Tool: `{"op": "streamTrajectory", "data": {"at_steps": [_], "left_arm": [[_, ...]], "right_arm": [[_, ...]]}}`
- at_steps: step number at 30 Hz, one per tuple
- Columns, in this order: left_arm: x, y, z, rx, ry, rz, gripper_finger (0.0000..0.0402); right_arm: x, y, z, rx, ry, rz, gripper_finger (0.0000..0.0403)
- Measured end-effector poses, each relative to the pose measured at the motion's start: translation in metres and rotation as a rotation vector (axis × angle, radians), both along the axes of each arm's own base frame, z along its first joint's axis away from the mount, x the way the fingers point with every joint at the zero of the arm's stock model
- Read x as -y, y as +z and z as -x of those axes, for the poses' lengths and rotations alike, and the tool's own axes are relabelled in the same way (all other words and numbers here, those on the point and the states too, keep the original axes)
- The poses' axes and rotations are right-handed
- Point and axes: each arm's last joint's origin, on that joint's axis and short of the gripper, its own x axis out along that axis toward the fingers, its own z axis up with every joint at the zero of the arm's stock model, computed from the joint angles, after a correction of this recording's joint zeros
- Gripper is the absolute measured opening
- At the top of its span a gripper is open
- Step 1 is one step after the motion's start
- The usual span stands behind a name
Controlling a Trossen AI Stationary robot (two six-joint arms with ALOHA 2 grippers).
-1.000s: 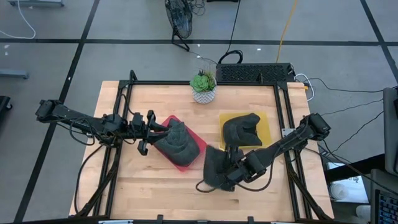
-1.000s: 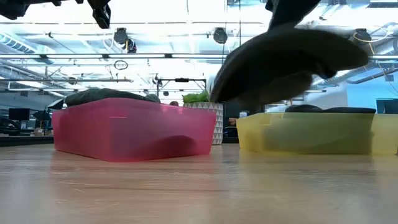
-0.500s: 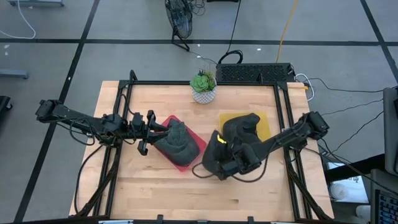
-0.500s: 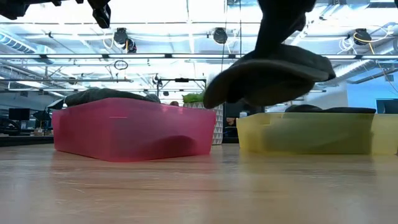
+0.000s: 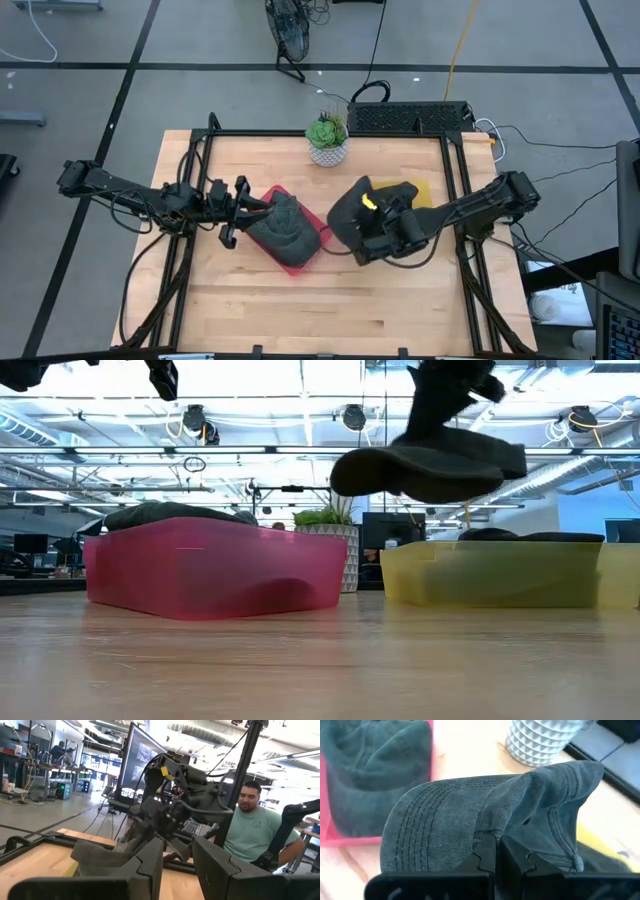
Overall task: Pick & Place hat
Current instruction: Put the black cap into the yellow bin
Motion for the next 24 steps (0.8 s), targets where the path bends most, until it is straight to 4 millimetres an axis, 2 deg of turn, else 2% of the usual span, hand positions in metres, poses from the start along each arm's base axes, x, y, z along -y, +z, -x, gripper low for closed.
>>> {"op": "streamTrajectory", "data": {"at_steps": [5,17,21,24], "left_arm": [[0.0,0.0,0.0,0.001,-0.002,0.01,0.0108],[0.0,0.0,0.0,0.001,-0.003,0.014,0.0108],[0.0,0.0,0.0,0.0,0.004,0.016,0.0108],[0.0,0.0,0.0,0.0,0.005,0.012,0.0108]], "right_arm": [[0.012,-0.02,0.021,0.123,-0.071,-0.058,0.0004],[0.041,-0.072,0.08,0.578,-0.155,-0.199,0.0004],[0.045,-0.086,0.092,0.653,-0.166,-0.232,0.0004],[0.046,-0.088,0.096,0.684,-0.162,-0.243,0.0004]]}}
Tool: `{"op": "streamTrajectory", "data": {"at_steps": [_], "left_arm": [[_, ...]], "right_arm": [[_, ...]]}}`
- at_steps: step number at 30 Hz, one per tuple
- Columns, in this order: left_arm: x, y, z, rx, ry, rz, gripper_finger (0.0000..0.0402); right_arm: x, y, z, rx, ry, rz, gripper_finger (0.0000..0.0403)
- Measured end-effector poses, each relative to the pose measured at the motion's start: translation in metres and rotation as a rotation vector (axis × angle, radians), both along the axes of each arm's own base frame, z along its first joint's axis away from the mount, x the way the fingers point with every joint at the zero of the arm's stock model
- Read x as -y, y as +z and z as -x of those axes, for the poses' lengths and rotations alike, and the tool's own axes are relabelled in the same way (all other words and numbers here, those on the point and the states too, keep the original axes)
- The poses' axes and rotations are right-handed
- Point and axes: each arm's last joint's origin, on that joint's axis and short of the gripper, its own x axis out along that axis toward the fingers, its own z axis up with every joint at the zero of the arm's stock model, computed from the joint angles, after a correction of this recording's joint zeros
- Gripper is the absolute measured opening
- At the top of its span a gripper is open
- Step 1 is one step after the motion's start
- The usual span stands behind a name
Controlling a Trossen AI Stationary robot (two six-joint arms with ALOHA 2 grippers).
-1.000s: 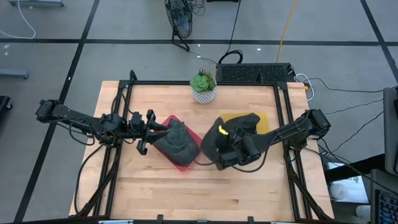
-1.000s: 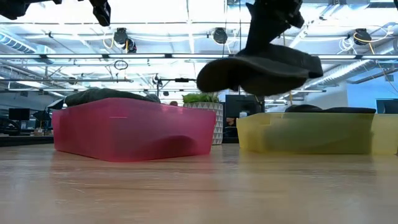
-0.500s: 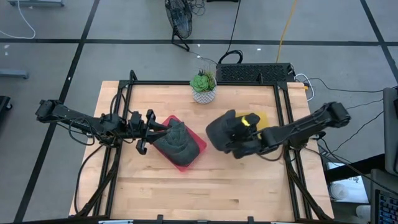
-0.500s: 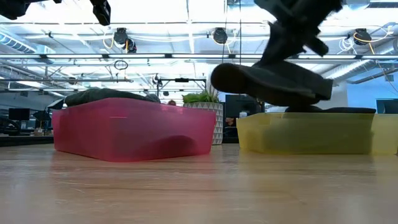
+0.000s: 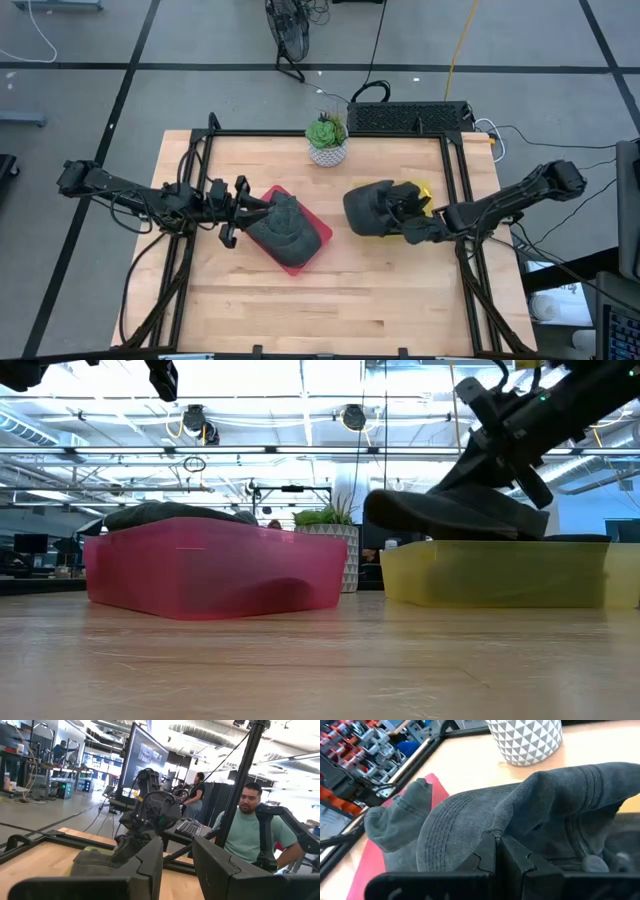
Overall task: Pick & Place hat
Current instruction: Put the black cap into the yellow bin
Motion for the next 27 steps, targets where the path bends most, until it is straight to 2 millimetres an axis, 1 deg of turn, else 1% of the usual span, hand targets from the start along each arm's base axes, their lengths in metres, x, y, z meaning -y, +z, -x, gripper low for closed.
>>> {"op": "streamTrajectory", "data": {"at_steps": [7,11,17,21,27], "left_arm": [[0.0,0.0,0.0,-0.001,0.002,-0.003,0.0108],[0.0,0.0,0.0,-0.002,0.002,-0.002,0.0108],[0.0,-0.001,0.0,-0.008,0.001,0.002,0.0108],[0.0,-0.001,0.0,-0.009,0.001,0.002,0.0108],[0.0,-0.001,0.0,-0.009,0.002,-0.003,0.0108]], "right_arm": [[-0.002,0.019,0.0,0.1,0.046,0.059,0.0004],[-0.006,0.015,0.003,0.059,0.069,0.067,0.0004],[-0.009,0.016,0.004,0.056,0.086,0.078,0.0004],[-0.006,0.009,0.008,-0.012,0.069,0.079,0.0004],[0.002,0.008,0.007,-0.026,0.038,0.075,0.0004]]}}
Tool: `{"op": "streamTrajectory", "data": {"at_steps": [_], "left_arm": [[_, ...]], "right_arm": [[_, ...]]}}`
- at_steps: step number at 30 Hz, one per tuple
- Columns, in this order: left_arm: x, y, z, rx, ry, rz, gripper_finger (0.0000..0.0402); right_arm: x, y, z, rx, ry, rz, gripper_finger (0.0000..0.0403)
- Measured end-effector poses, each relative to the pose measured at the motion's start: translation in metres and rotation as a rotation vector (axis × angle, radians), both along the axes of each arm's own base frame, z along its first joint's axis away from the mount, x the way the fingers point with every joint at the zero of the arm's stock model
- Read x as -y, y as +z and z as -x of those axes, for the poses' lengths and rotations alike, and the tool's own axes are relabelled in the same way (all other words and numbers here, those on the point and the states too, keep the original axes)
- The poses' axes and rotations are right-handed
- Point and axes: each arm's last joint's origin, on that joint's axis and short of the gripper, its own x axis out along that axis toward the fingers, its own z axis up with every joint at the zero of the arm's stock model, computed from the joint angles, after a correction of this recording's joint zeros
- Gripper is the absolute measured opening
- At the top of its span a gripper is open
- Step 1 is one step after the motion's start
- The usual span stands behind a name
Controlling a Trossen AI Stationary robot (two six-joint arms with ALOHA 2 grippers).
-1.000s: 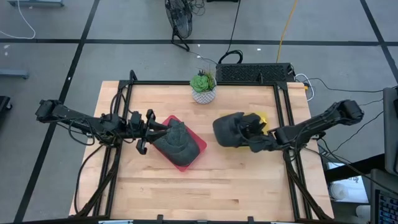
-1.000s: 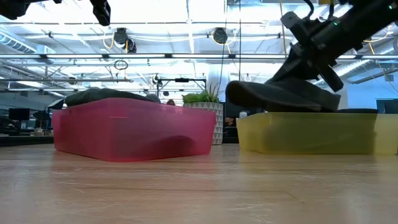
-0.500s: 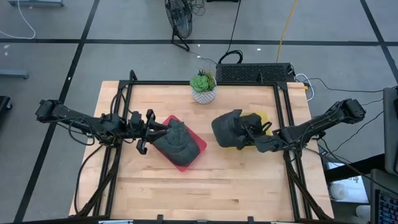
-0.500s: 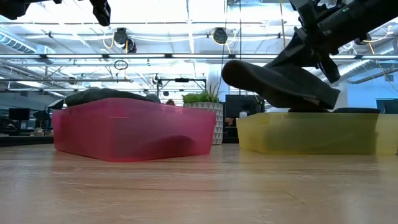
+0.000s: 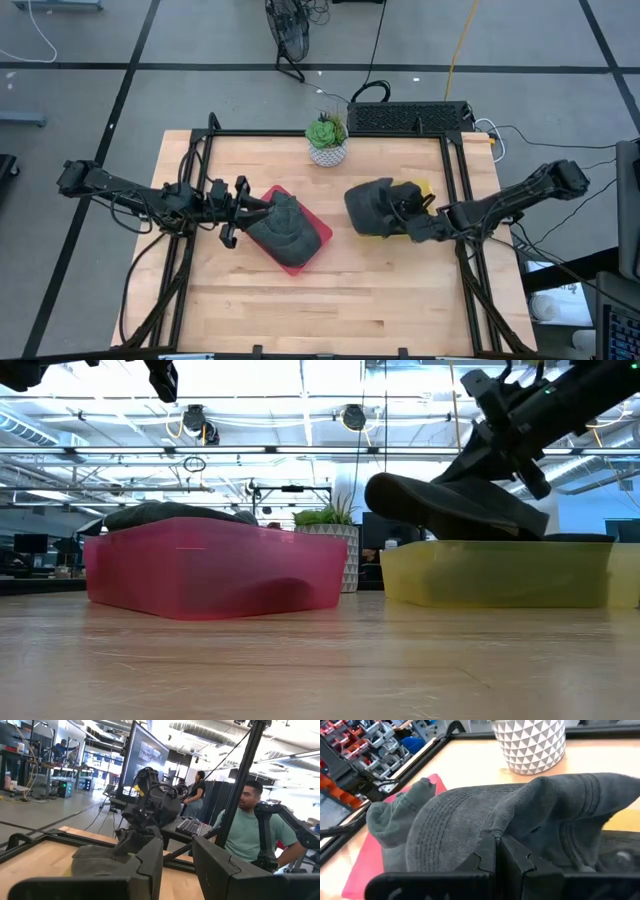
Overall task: Pick & Place hat
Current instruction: Put the black cap into the yellow bin
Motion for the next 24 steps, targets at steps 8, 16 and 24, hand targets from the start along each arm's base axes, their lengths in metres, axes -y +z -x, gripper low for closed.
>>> {"op": "streamTrajectory", "data": {"at_steps": [8,16,24], "left_arm": [[0.0,0.0,0.0,0.001,0.0,-0.001,0.0108],[0.0,0.0,0.0,0.0,-0.001,0.0,0.0108],[0.0,0.0,0.0,0.0,0.0,0.0,0.0108]], "right_arm": [[0.007,0.017,-0.008,0.008,0.056,-0.008,0.0004],[0.007,0.014,-0.006,-0.027,0.054,-0.004,0.0004],[0.008,0.013,-0.005,-0.046,0.063,0.012,0.0001]]}}
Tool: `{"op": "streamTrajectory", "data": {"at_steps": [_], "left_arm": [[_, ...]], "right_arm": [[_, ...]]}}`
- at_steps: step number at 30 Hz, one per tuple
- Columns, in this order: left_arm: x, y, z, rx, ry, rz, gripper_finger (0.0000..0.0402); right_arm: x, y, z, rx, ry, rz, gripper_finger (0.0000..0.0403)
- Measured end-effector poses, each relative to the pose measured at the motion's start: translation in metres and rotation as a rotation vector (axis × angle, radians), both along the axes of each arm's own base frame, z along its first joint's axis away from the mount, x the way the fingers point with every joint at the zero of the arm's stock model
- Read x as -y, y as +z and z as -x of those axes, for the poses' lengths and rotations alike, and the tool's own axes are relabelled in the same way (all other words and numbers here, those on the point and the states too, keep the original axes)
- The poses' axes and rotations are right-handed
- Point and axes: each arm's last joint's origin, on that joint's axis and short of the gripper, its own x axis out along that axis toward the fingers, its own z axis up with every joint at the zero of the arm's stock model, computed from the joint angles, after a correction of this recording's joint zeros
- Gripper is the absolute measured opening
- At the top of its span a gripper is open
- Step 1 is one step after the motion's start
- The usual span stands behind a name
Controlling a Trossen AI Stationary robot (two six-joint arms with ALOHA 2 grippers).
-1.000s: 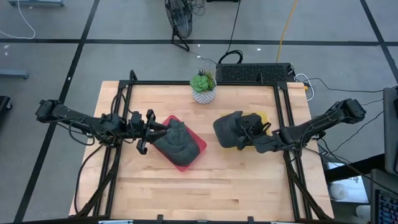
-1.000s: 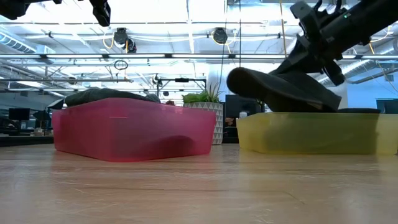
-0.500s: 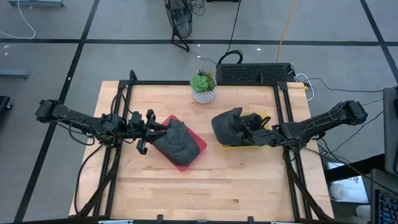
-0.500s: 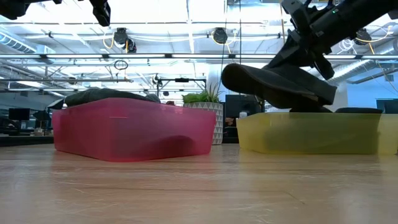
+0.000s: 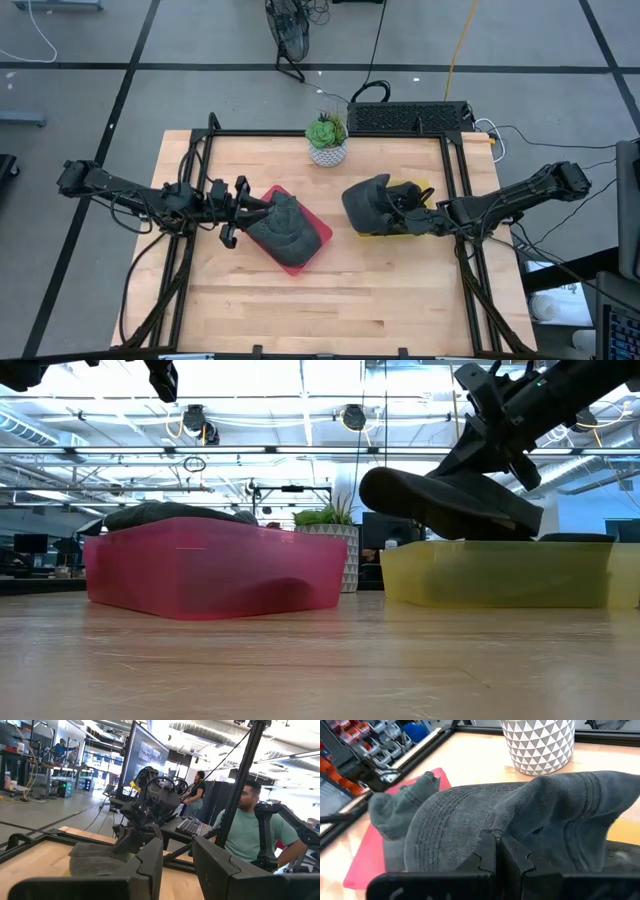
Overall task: Pick & Place hat
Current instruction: Put the black cap into the yellow bin
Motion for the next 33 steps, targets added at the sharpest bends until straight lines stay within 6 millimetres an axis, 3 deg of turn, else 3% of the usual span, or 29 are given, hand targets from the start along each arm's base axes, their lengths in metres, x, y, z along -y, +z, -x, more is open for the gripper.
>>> {"op": "streamTrajectory", "data": {"at_steps": [11,19,27,30,33], "left_arm": [[0.0,0.0,0.0,-0.001,-0.001,0.002,0.0108],[0.0,0.0,0.0,-0.001,-0.004,-0.001,0.0108],[0.0,-0.001,0.0,-0.006,-0.01,-0.004,0.0108],[0.0,0.0,0.0,0.004,-0.01,-0.002,0.0108],[0.0,0.0,0.0,0.004,-0.011,-0.002,0.0108]], "right_arm": [[0.0,0.024,0.002,-0.107,-0.017,-0.009,0.0001],[-0.002,0.021,-0.004,-0.08,-0.034,-0.067,0.0],[-0.013,0.061,-0.007,-0.04,0.004,-0.058,0.0],[-0.014,0.058,-0.007,-0.063,-0.022,-0.062,0.0],[-0.016,0.041,-0.008,-0.085,-0.062,-0.075,0.0]]}}
